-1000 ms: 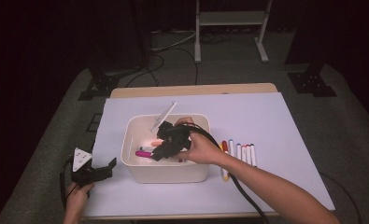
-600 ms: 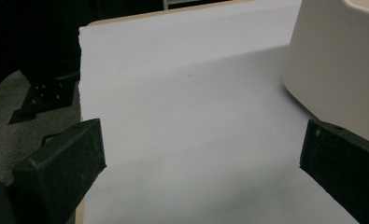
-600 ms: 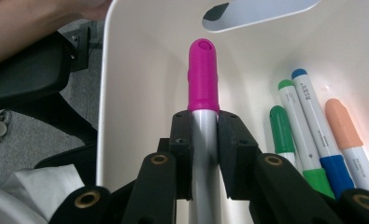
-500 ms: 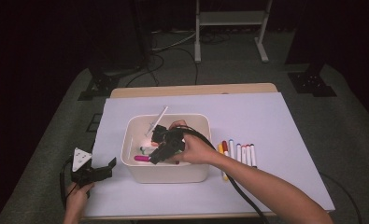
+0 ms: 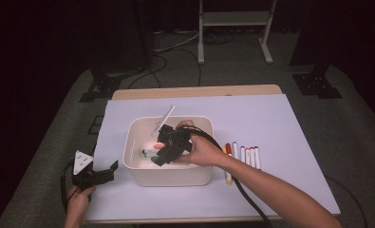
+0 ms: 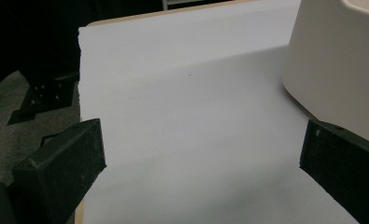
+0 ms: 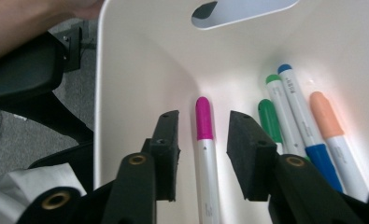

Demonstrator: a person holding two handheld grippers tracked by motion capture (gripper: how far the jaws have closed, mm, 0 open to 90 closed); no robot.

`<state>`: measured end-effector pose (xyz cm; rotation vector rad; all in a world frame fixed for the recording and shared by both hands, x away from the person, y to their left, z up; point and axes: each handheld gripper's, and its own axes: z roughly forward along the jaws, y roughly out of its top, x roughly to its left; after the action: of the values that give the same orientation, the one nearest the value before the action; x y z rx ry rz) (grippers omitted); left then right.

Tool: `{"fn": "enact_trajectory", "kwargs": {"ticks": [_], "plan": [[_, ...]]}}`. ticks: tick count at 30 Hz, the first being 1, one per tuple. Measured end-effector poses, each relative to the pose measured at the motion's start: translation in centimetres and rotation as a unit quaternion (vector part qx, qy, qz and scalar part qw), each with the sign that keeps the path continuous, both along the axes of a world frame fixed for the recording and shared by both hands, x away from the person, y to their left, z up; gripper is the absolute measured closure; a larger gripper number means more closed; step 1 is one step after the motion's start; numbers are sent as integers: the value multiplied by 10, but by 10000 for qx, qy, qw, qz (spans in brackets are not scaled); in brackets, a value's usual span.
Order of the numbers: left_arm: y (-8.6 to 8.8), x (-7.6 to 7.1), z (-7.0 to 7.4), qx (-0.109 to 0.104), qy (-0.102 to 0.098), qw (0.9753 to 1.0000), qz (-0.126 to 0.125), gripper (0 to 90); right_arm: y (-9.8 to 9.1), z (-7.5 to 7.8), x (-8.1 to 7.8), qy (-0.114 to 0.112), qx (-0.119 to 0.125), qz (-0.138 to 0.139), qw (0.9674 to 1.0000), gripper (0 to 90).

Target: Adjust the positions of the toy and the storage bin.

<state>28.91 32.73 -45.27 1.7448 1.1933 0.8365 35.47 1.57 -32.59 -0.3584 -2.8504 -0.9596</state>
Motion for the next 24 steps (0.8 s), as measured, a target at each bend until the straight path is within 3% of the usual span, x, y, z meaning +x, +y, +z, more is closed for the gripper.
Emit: {"fn": "enact_trajectory", "kwargs": {"ticks": [5, 14, 24], "plan": [[0, 0, 0, 6, 3, 10000, 3, 0, -16, 14, -3, -63, 171, -77, 9998, 555], [0, 0, 0, 12, 13, 10000, 14, 0, -62, 38, -4, -165, 481, -457, 9977, 477], [-1, 0, 0, 13, 8, 10000, 30, 0, -115, 45, -3, -280, 634, -895, 9936, 434]]}}
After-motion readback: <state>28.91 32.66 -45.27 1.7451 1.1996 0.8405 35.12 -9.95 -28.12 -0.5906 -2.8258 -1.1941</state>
